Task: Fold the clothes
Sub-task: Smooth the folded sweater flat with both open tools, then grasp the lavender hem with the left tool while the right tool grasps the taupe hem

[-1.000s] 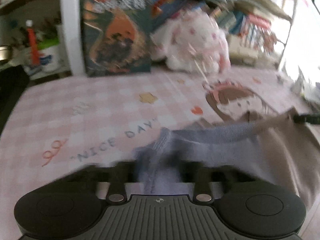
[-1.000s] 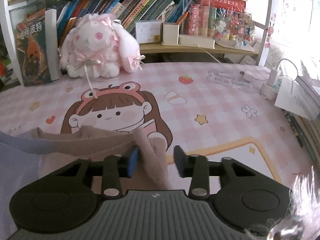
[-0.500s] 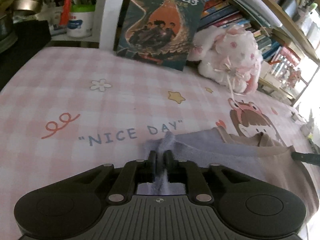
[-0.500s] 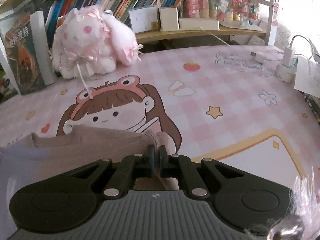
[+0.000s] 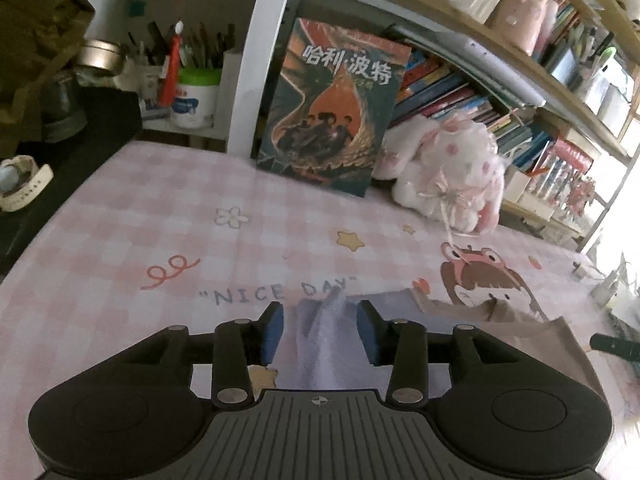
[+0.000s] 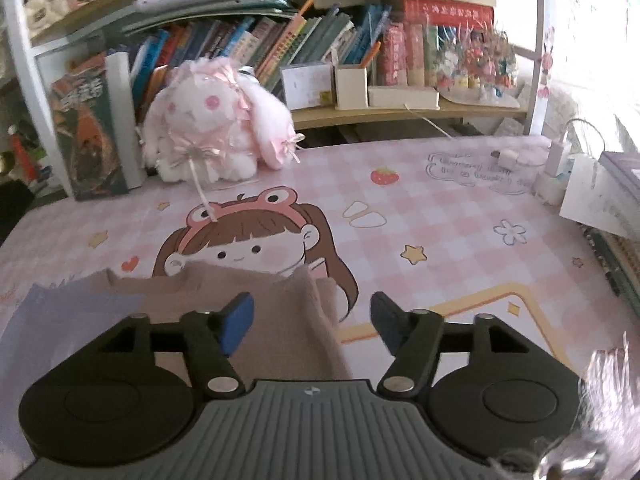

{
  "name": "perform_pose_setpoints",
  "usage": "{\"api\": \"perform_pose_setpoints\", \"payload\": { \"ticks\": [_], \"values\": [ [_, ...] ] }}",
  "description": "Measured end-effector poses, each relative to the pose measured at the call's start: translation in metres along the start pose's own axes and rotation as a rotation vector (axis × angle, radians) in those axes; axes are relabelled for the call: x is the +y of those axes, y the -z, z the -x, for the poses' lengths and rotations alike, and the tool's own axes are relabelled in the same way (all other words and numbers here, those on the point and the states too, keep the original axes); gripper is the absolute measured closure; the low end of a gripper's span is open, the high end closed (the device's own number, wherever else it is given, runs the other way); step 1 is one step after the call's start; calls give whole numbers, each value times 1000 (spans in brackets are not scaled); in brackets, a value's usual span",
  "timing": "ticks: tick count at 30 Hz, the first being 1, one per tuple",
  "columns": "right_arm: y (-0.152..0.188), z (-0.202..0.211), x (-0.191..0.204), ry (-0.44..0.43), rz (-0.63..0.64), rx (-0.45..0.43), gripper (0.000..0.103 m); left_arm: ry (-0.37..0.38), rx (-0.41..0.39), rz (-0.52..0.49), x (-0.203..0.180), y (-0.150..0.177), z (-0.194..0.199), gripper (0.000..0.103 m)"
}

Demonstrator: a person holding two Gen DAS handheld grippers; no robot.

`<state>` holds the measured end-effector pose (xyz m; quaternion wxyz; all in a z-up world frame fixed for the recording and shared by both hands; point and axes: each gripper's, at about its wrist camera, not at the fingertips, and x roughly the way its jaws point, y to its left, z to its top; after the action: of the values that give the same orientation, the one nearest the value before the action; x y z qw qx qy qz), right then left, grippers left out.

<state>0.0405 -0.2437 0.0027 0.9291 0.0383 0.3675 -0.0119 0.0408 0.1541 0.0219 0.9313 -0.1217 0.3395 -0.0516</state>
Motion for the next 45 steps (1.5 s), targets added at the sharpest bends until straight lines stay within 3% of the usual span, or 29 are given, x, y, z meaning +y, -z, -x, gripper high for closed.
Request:
{"api": "perform_pose_setpoints", "payload": {
  "ticks": [2,4,7,15,22,32,45],
  "values": [
    [7,9,1,-1,25,-2,30,-11,-5,-8,-9,7,9,57],
    [13,17,3,-2,50,-3,26,-21,-10,-27,-20,17,17,45],
    [24,29,4,-7,87,-2,24,-39,-19,-64,-38,33,32,39],
    [57,45,-10,-83,174,61,23,-61,41,-27,-82,73,49,38],
    [68,55,-24,-164,238,88,23,-119,71,-78,-124,103,59,32],
    [89,71,-50,-244,307,126,22,-170,116,-49,-165,142,68,27],
    [104,80,-59,-259,338,152,21,-169,177,-41,-176,155,69,26]
  ]
}}
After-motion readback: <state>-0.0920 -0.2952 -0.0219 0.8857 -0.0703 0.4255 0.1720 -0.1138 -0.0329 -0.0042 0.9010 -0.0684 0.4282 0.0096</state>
